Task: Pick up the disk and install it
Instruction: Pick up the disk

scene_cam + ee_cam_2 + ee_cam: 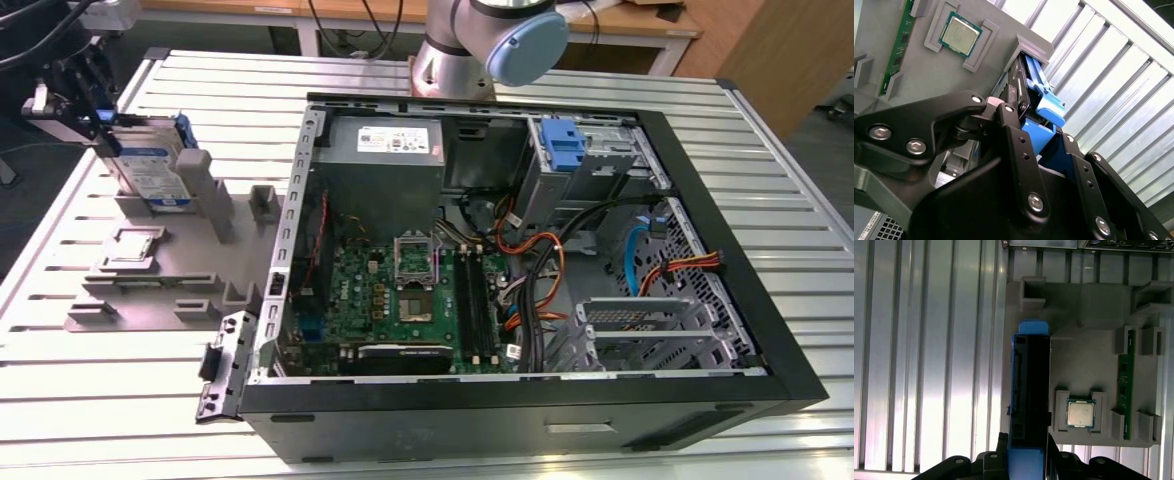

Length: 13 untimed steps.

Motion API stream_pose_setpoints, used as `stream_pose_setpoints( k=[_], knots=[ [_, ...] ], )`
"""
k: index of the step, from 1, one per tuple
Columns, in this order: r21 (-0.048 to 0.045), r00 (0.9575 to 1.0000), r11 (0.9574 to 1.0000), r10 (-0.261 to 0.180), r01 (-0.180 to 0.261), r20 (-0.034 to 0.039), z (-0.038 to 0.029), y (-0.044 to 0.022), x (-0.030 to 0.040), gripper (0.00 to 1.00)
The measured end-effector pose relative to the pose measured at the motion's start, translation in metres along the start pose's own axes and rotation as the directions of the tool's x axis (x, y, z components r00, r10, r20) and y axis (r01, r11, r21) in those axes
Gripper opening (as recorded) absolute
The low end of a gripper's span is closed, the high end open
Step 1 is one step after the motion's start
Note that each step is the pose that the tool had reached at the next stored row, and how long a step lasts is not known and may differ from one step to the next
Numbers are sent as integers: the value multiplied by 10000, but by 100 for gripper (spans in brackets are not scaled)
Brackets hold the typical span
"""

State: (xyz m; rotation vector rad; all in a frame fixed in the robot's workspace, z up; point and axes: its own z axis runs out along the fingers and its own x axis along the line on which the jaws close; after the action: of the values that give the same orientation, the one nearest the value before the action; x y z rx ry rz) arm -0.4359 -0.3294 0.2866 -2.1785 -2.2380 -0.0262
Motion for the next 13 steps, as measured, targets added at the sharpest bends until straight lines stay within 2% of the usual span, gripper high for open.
stream_pose_setpoints(
  k=[4,8,13],
  knots=[
    [-2,10000,10000,14,-14,-1,1,0,0,37],
    [-10,9992,9992,389,-389,-1,1,0,0,37],
    [-18,9979,9979,647,-647,-2,2,0,-1,37]
  ],
)
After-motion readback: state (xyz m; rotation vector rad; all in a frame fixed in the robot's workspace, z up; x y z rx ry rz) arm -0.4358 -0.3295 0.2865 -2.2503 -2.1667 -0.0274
